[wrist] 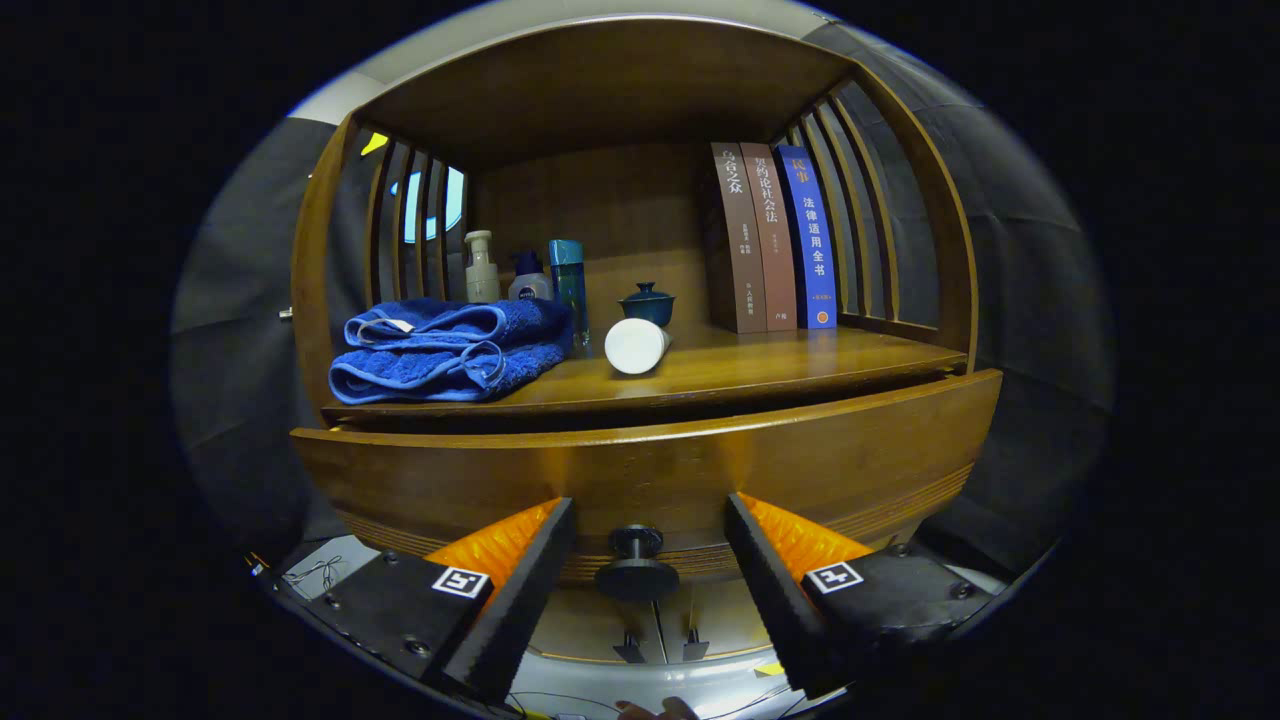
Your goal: Pull open the drawer, take out the items inside it, and place them on the countertop above the cabinet.
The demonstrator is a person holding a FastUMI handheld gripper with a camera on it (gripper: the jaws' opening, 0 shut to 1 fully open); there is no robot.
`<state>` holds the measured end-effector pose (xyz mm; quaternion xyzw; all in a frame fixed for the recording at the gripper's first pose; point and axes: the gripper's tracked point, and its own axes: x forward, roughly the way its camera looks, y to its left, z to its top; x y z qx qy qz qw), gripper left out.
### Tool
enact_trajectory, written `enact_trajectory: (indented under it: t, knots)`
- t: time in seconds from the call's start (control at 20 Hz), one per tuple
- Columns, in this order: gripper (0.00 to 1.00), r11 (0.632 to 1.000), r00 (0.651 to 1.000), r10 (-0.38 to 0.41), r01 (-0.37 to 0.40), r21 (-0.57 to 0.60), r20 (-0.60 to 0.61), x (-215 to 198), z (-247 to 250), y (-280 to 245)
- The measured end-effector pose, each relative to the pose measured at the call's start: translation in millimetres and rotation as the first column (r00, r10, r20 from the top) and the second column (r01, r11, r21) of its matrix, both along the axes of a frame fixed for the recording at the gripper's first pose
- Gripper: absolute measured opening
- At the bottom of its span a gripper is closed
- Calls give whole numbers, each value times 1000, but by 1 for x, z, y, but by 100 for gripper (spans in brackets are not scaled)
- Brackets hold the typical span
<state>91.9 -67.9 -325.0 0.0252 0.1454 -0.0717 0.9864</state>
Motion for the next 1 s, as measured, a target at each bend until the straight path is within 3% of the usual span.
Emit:
enact_trajectory:
  t: [0.35, 1.0]
  knots:
    - [99, 1000, 1000, -5, 5, -1, -5, 23, -3, 0]
    - [100, 1000, 999, 11, -12, -15, -37, 20, 1, 5]
